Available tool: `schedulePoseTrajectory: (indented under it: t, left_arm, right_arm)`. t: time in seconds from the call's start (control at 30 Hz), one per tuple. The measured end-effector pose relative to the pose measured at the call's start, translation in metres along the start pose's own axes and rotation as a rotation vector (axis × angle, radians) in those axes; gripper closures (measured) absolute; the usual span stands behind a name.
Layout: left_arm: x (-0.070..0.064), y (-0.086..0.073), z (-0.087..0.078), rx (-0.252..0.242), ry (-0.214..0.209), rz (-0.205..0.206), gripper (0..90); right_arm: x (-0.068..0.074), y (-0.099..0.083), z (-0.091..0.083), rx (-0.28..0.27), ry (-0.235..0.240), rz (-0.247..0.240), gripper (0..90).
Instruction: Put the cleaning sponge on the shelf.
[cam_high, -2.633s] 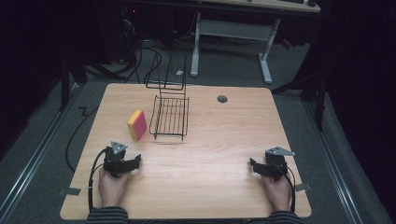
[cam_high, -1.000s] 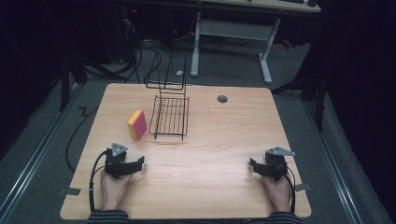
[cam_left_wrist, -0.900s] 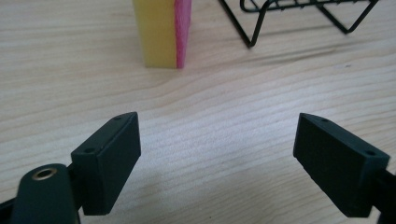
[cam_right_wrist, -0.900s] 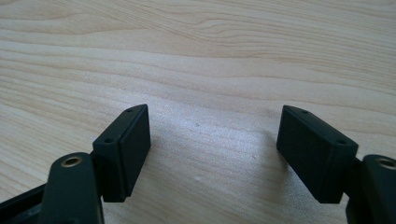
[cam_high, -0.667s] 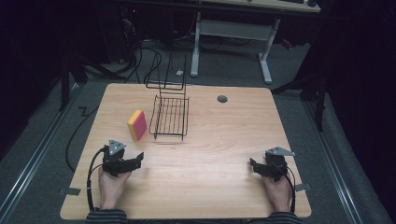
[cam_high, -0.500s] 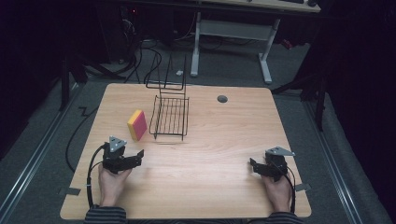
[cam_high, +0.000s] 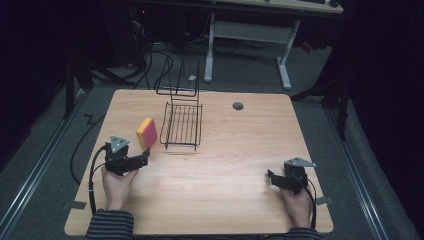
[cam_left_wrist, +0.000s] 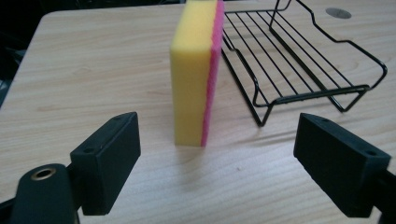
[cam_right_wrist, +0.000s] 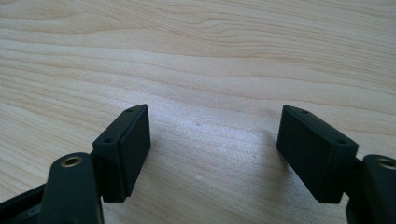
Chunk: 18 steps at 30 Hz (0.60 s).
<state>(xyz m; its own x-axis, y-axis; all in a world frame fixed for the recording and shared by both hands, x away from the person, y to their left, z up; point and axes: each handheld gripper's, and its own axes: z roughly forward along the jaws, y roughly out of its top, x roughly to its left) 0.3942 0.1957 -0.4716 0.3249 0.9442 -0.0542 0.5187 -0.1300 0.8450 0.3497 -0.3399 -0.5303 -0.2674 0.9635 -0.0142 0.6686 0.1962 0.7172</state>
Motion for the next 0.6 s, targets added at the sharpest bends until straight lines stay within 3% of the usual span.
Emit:
schedulePoseTrajectory:
  t: [0.3, 0.6]
  left_arm:
    - [0.008, 0.011, 0.009, -0.008, 0.006, -0.005, 15.3]
    - [0.014, 0.017, 0.021, -0.017, -0.044, -0.035, 18.0]
  right_arm:
    - [0.0, 0.0, 0.0, 0.0, 0.003, -0.009, 26.1]
    - [0.0, 0.0, 0.0, 0.001, 0.003, -0.009, 26.1]
